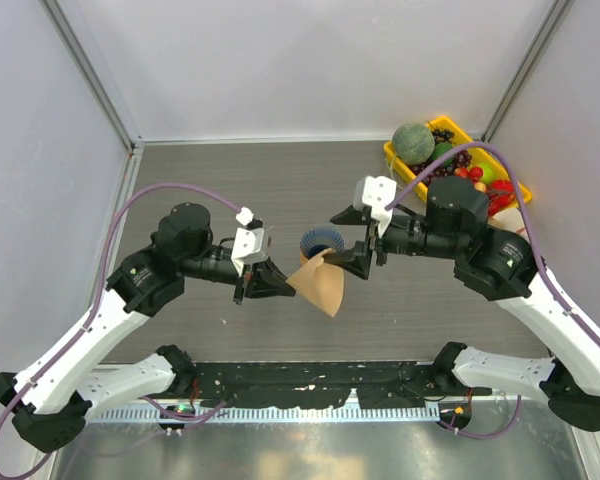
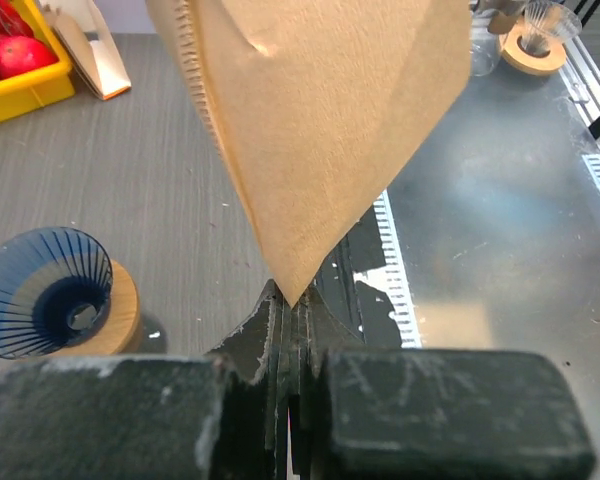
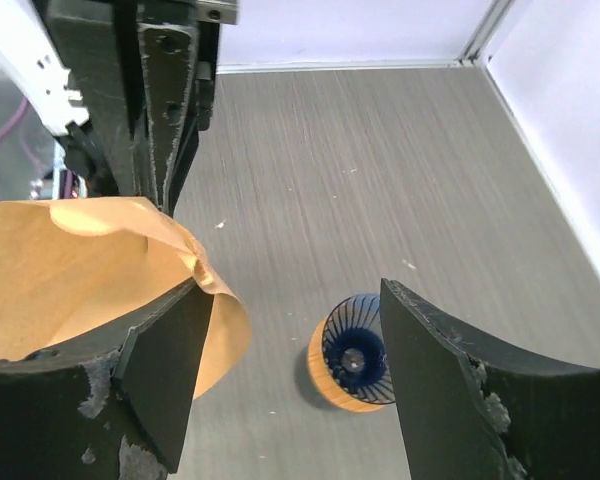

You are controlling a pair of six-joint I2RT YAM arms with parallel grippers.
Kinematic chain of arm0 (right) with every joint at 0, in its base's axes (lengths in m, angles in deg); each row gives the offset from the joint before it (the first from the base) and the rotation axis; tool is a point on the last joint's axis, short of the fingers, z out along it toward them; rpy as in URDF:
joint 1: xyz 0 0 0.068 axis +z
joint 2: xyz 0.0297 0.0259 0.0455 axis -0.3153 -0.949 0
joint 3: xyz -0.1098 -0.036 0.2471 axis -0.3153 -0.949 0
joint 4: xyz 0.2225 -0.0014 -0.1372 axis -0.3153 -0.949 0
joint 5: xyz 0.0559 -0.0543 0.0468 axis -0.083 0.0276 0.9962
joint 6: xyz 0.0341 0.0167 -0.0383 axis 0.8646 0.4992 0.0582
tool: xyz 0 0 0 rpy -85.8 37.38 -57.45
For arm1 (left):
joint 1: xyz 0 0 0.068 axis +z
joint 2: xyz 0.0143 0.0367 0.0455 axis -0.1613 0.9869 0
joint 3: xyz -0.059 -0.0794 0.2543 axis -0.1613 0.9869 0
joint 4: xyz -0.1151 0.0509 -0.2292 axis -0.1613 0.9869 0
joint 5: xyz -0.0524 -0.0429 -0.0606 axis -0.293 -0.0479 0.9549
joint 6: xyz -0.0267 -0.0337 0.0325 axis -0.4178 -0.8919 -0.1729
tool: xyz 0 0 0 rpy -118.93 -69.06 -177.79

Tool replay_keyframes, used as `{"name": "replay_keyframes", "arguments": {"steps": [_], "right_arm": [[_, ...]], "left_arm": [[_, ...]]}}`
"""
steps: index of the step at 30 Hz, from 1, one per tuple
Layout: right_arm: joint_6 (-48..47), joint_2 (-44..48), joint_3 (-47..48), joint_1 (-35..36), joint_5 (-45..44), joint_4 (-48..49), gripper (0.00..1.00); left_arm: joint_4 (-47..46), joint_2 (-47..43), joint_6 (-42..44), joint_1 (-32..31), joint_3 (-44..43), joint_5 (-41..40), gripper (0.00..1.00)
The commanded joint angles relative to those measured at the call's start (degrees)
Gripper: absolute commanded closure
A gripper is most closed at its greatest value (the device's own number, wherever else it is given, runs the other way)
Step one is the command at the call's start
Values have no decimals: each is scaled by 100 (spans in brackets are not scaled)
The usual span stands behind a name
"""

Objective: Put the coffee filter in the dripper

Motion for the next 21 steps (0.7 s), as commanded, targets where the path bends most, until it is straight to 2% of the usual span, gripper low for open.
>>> {"name": "replay_keyframes", "arguments": {"steps": [1, 4, 7, 8, 9, 10, 11, 12, 13, 15, 17, 19, 21], "right_arm": [[1754, -21, 5, -339, 565, 474, 28], [2082, 84, -258, -357, 908, 711, 32], [2214, 137, -469, -348, 1101, 738, 44], [2248, 137, -496, -374, 1111, 764, 55], [2258, 128, -479, -375, 1172, 782, 60], [2275, 120, -444, -392, 1198, 825, 74], [2275, 93, -356, -392, 1199, 826, 83], [2293, 76, -312, -427, 1190, 826, 95], [2284, 49, -198, -462, 1190, 747, 95], [2240, -12, -49, -646, 1181, 511, 95], [2109, -117, 118, -866, 1199, 82, 95], [1722, -293, 320, -1042, 1181, -463, 95], [1406, -600, 592, -1139, 1085, -1191, 95]], "left_arm": [[-831, -111, -488, 105, 4, -180, 100], [-1165, -103, -777, 219, 4, -251, 100], [-1411, -103, -1084, 290, 22, -286, 100], [-1464, -94, -1121, 290, 39, -277, 99], [-1491, -76, -1147, 290, 31, -268, 98], [-1491, -59, -1200, 290, 57, -268, 97], [-1500, -50, -1226, 290, 66, -268, 93], [-1465, -41, -1227, 290, 74, -260, 76], [-1326, -50, -1166, 299, 31, -251, 52], [-668, -67, -964, 360, -127, -399, 26], [-26, -234, -630, 509, -137, -645, 13], [91, -523, -559, 816, 99, -725, 3], [213, -770, -594, 1220, 267, -621, 1]]}}
